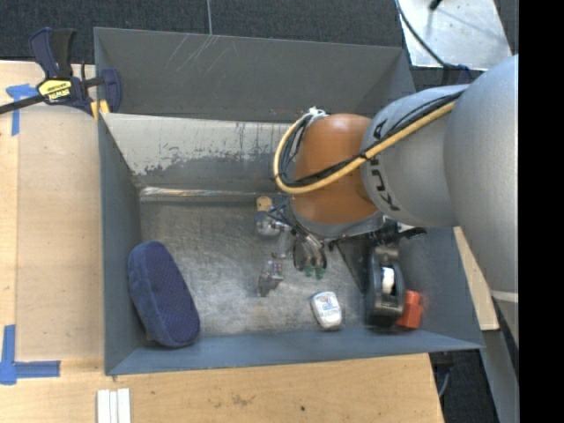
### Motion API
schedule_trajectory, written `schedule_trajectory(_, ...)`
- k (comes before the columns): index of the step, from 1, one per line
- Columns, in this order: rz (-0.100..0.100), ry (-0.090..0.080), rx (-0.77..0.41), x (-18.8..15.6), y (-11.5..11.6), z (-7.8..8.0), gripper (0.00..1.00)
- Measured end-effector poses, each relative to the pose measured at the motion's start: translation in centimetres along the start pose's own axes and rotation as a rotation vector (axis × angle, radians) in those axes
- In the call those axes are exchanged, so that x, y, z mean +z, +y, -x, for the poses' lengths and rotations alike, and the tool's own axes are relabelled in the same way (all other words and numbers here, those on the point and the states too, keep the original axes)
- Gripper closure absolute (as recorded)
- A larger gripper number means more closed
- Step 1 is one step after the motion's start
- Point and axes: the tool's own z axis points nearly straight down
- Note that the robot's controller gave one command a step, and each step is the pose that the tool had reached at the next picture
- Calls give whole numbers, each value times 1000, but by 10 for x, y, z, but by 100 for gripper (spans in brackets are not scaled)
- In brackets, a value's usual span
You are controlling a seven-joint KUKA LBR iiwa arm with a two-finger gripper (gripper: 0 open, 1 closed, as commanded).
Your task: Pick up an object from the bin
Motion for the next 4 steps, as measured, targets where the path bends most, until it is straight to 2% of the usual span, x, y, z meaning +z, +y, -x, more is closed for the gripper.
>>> schedule_trajectory(1,2,27,-138,-20,-16,58,0)
schedule_trajectory(2,2,-1,-288,-46,-106,78,0)
schedule_trajectory(3,12,11,-306,-13,-79,90,0)
schedule_trajectory(4,0,-11,-295,-14,-88,95,100)
